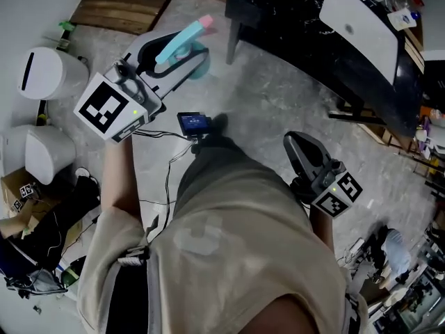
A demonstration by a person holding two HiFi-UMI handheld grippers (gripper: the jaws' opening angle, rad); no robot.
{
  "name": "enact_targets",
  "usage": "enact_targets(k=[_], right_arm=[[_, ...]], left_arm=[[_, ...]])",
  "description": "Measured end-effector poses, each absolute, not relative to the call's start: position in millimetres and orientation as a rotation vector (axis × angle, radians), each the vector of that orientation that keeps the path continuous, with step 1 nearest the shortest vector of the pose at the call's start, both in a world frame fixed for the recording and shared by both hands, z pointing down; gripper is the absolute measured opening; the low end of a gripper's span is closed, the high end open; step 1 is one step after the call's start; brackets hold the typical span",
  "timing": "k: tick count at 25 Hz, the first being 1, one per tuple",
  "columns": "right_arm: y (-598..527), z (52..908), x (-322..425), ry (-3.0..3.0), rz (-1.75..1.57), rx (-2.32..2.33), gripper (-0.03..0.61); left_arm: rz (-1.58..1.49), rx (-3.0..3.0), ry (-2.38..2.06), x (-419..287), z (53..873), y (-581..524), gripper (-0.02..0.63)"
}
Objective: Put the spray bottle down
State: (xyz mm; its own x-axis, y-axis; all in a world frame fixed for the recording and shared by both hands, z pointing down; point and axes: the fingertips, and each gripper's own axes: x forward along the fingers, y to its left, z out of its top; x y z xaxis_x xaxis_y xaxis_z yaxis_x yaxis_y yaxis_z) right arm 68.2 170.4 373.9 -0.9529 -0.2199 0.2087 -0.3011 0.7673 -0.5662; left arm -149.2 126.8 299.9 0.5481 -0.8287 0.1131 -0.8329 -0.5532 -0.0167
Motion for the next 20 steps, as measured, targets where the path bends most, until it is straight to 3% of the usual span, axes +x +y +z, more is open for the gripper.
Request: enact_targets(k=[10,20], right_arm=[[151.8,381.9,24.2,-2.76,0.932,0.409,0.021],[130.0,388.8,-15.9,-2.733,0.907,0.384,0.021]], left_arm=[[0.143,2.671,-1.54,-213.0,310.0,112.8,0.158],[0.139,2.673,-1.441,-220.2,336.8,90.8,0.158]])
